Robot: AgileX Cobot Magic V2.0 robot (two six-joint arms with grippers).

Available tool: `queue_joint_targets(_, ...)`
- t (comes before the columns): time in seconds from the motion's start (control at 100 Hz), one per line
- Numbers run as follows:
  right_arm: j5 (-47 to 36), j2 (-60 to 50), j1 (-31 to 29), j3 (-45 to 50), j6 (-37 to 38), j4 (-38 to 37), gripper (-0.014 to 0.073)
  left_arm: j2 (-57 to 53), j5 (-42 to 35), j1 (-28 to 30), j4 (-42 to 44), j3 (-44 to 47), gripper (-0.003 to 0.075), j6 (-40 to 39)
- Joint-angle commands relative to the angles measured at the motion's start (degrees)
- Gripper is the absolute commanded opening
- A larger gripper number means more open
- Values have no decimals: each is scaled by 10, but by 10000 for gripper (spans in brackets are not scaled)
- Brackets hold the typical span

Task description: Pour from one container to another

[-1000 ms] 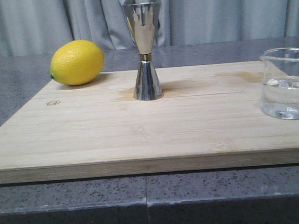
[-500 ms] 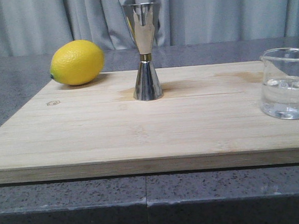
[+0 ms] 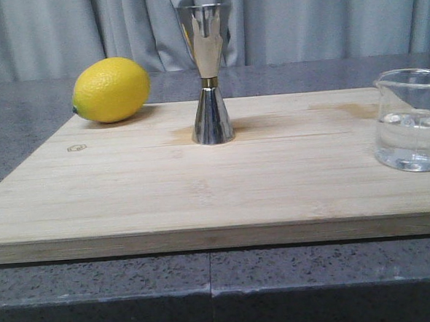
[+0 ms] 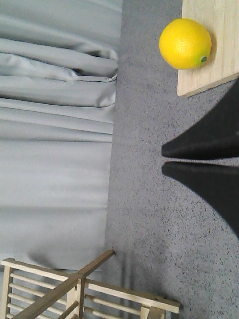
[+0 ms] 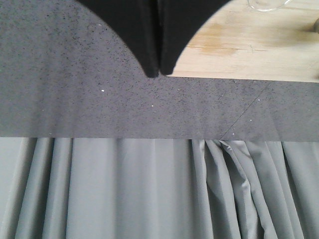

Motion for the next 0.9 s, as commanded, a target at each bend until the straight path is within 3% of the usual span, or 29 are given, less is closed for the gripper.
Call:
queue_joint_targets(0.0, -49, 9, 1, -21, -8, -3, -71, 11, -45, -1, -2, -20, -18, 0)
queue_joint_targets(0.1, -48, 9, 1, -21, -8, -3, -24, 11, -45, -1, 3, -20, 42, 0)
queue_joint_targets(0.29, -53, 9, 1, -21, -8, -3, 333, 11, -40, -1, 47, -20, 374, 0)
queue_joint_targets(0.34, -53, 9, 1, -21, -8, -3, 429, 11, -40, -1, 47, -20, 420, 0)
queue_joint_targets(0.41, -53, 9, 1, -21, -8, -3, 498, 11, -40, -1, 45, -20, 428, 0)
queue_joint_targets(0.89, -48, 9, 1, -21, -8, -1, 512, 11, -40, -1, 7, -20, 429, 0)
